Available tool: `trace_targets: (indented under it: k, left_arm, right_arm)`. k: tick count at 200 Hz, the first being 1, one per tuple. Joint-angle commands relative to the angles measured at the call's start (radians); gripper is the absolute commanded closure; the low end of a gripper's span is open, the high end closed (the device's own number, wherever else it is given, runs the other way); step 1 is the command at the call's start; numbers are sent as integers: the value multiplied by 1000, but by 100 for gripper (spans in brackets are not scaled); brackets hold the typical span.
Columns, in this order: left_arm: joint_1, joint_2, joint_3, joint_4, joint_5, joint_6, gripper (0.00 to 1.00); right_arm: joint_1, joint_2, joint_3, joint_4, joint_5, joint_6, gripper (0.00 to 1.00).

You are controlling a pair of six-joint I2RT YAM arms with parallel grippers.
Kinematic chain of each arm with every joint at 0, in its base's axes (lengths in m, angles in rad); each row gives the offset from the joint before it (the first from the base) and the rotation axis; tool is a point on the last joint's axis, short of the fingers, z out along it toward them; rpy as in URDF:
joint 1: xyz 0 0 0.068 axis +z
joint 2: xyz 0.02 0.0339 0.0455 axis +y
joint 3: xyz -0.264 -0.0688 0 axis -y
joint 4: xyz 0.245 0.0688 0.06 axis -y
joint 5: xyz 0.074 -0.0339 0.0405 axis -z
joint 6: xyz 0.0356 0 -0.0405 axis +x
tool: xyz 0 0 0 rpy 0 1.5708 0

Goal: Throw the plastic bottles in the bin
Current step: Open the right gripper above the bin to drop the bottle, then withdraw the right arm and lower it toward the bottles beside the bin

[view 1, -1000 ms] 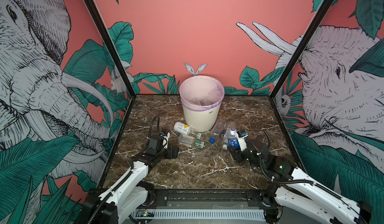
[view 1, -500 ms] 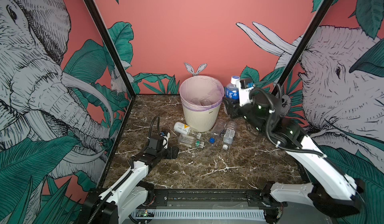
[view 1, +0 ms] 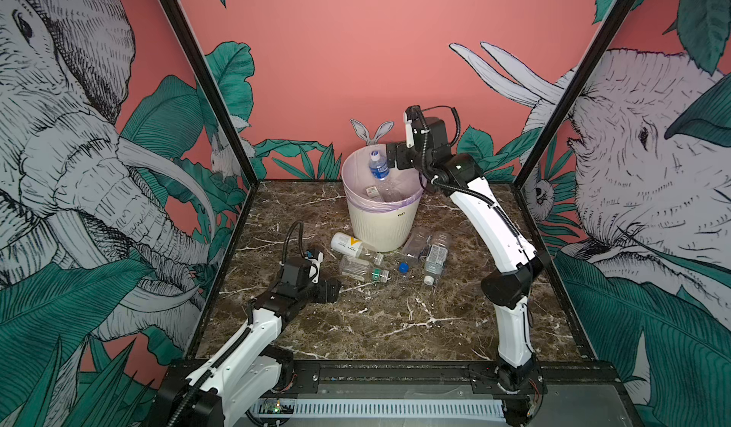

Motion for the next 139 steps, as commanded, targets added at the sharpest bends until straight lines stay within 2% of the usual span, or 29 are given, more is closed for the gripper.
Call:
trace_targets:
  k: [1, 87, 139]
  left_arm:
    - [-3, -34, -7, 14, -3, 0, 7]
    - [-5, -37, -7, 12, 4, 5, 7]
    - [-4, -27, -3, 13, 9, 6, 7]
  right_arm:
    - [10, -241, -172, 134, -27, 29, 1]
    - [10, -660, -714, 144, 25, 75, 1]
    - [9, -843, -1029, 177, 69, 147, 1]
